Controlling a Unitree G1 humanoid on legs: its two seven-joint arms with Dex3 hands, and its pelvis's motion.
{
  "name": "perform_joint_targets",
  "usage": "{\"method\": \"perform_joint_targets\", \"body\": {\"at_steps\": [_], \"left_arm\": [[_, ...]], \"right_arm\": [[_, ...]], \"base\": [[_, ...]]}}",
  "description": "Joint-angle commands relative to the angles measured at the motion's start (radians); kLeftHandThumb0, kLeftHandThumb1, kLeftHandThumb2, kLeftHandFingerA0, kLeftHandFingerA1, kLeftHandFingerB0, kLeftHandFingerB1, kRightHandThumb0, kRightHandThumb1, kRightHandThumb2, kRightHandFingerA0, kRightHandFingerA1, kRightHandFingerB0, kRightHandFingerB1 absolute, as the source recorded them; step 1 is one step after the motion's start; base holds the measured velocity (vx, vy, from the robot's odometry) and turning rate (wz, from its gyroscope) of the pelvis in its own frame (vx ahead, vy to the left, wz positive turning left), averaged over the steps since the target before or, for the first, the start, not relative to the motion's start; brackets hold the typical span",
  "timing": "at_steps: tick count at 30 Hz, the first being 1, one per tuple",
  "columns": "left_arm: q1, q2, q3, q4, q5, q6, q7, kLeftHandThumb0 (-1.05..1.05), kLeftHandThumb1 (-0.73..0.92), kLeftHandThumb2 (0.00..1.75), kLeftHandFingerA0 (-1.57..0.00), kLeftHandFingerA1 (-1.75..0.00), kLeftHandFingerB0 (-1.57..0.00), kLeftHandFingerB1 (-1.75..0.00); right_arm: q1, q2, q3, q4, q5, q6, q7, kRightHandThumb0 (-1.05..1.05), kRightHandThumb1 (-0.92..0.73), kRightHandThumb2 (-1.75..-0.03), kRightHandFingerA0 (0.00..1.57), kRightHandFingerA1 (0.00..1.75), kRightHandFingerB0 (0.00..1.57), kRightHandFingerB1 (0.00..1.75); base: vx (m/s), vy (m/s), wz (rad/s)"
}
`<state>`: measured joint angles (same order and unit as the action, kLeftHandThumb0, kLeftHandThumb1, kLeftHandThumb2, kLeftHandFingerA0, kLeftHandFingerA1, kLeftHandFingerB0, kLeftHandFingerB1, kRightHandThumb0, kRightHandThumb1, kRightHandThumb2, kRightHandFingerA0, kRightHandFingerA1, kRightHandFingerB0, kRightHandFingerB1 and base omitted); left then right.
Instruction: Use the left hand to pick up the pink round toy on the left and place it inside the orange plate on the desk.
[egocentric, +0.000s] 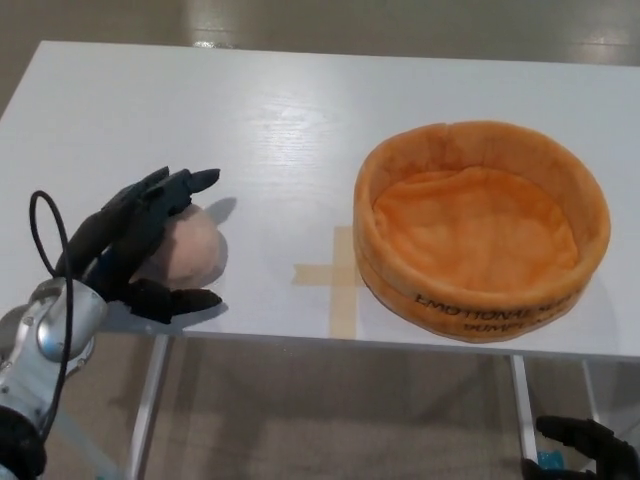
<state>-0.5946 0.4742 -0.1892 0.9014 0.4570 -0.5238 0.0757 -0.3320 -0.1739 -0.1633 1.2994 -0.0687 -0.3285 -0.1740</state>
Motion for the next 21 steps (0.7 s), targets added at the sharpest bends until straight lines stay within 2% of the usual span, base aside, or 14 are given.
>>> {"method": "perform_joint_targets", "body": {"at_steps": [1, 2, 3, 4, 5, 6, 7, 10, 11, 14, 17, 18, 19, 21], "left_arm": [[-0.012, -0.021, -0.007, 0.078, -0.014, -0.022, 0.018, -0.22, 0.67, 0.60, -0.59, -0.43, -0.38, -0.33], [-0.014, -0.025, 0.001, 0.086, -0.028, -0.020, 0.008, -0.21, 0.73, 0.62, -0.80, -0.49, -0.47, -0.36], [-0.016, -0.030, 0.009, 0.095, -0.042, -0.017, -0.001, -0.21, 0.73, 0.62, -0.80, -0.49, -0.47, -0.36], [-0.019, -0.035, 0.015, 0.103, -0.052, -0.006, -0.009, -0.21, 0.80, 0.65, -1.14, -0.65, -0.74, -0.46], [-0.022, -0.040, 0.022, 0.113, -0.059, 0.005, -0.017, -0.21, 0.80, 0.65, -1.14, -0.65, -0.74, -0.46], [-0.023, -0.043, 0.026, 0.116, -0.063, 0.007, -0.014, -0.20, 0.81, 0.64, -1.14, -0.86, -0.83, -0.50], [-0.024, -0.047, 0.029, 0.117, -0.062, 0.005, 0.000, -0.17, 0.79, 0.66, -1.11, -0.97, -0.84, -0.55], [-0.026, -0.049, 0.029, 0.120, -0.059, 0.001, 0.014, -0.17, 0.79, 0.66, -1.11, -0.97, -0.84, -0.55], [-0.027, -0.048, 0.030, 0.110, -0.058, 0.002, 0.018, -0.16, 0.77, 0.68, -1.08, -1.00, -0.83, -0.56], [-0.028, -0.048, 0.031, 0.103, -0.060, -0.006, 0.024, -0.16, 0.78, 0.67, -1.07, -1.01, -0.83, -0.55], [-0.025, -0.048, 0.031, 0.093, -0.058, -0.011, 0.031, -0.17, 0.78, 0.67, -1.07, -1.02, -0.83, -0.55], [-0.024, -0.054, 0.036, 0.080, -0.063, -0.013, 0.043, -0.19, 0.77, 0.68, -1.02, -1.20, -0.84, -0.56], [-0.024, -0.056, 0.037, 0.075, -0.064, -0.017, 0.048, -0.18, 0.77, 0.68, -1.00, -1.27, -0.84, -0.57], [-0.024, -0.057, 0.039, 0.069, -0.065, -0.021, 0.053, -0.18, 0.77, 0.68, -1.00, -1.27, -0.84, -0.57]], "right_arm": [[0.007, 0.004, 0.000, 0.010, 0.000, -0.008, -0.005, -0.23, -0.30, -0.92, 0.57, 0.87, 0.49, 0.72], [0.008, 0.004, 0.000, 0.010, 0.000, -0.009, -0.006, -0.23, -0.31, -0.91, 0.58, 0.88, 0.49, 0.72], [0.008, 0.005, 0.000, 0.010, 0.000, -0.011, -0.007, -0.23, -0.31, -0.91, 0.58, 0.88, 0.49, 0.72], [0.009, 0.005, 0.000, 0.010, 0.000, -0.012, -0.007, -0.20, -0.34, -0.84, 0.53, 0.94, 0.50, 0.72], [0.008, 0.005, 0.001, 0.010, -0.001, -0.012, -0.007, -0.20, -0.34, -0.84, 0.53, 0.94, 0.50, 0.72], [0.007, 0.005, 0.001, 0.009, -0.001, -0.011, -0.009, -0.17, -0.34, -0.85, 0.52, 0.96, 0.50, 0.73], [0.006, 0.006, 0.001, 0.009, -0.001, -0.011, -0.011, -0.14, -0.28, -0.94, 0.58, 0.81, 0.50, 0.72], [0.006, 0.007, -0.001, 0.010, 0.000, -0.012, -0.014, -0.14, -0.28, -0.94, 0.58, 0.81, 0.50, 0.72], [0.005, 0.008, 0.000, 0.009, 0.000, -0.013, -0.015, -0.18, -0.33, -0.84, 0.54, 0.97, 0.51, 0.73], [0.003, 0.007, -0.001, 0.009, 0.002, -0.007, -0.008, -0.20, -0.33, -0.88, 0.57, 0.88, 0.48, 0.71], [0.005, 0.007, -0.003, 0.010, 0.004, -0.008, -0.005, -0.20, -0.34, -0.84, 0.53, 0.96, 0.50, 0.72], [0.005, 0.007, -0.006, 0.011, 0.008, -0.001, -0.002, -0.22, -0.32, -0.91, 0.55, 0.88, 0.48, 0.71], [0.005, 0.007, -0.006, 0.011, 0.008, -0.001, -0.002, -0.21, -0.32, -0.91, 0.56, 0.88, 0.48, 0.72], [0.006, 0.007, -0.007, 0.011, 0.008, -0.003, -0.002, -0.21, -0.32, -0.91, 0.56, 0.88, 0.48, 0.72]], "base": [[0.00, 0.000, 0.00], [0.00, 0.000, 0.00], [0.00, 0.000, 0.00], [0.00, 0.000, 0.00], [0.00, 0.000, 0.00], [0.00, 0.000, 0.00], [0.00, 0.000, 0.00], [0.00, 0.000, 0.00], [0.00, 0.000, 0.00], [0.00, 0.000, 0.00], [0.00, 0.000, 0.00], [0.00, 0.000, 0.00], [0.00, 0.000, 0.00], [0.00, 0.000, 0.00]]}}
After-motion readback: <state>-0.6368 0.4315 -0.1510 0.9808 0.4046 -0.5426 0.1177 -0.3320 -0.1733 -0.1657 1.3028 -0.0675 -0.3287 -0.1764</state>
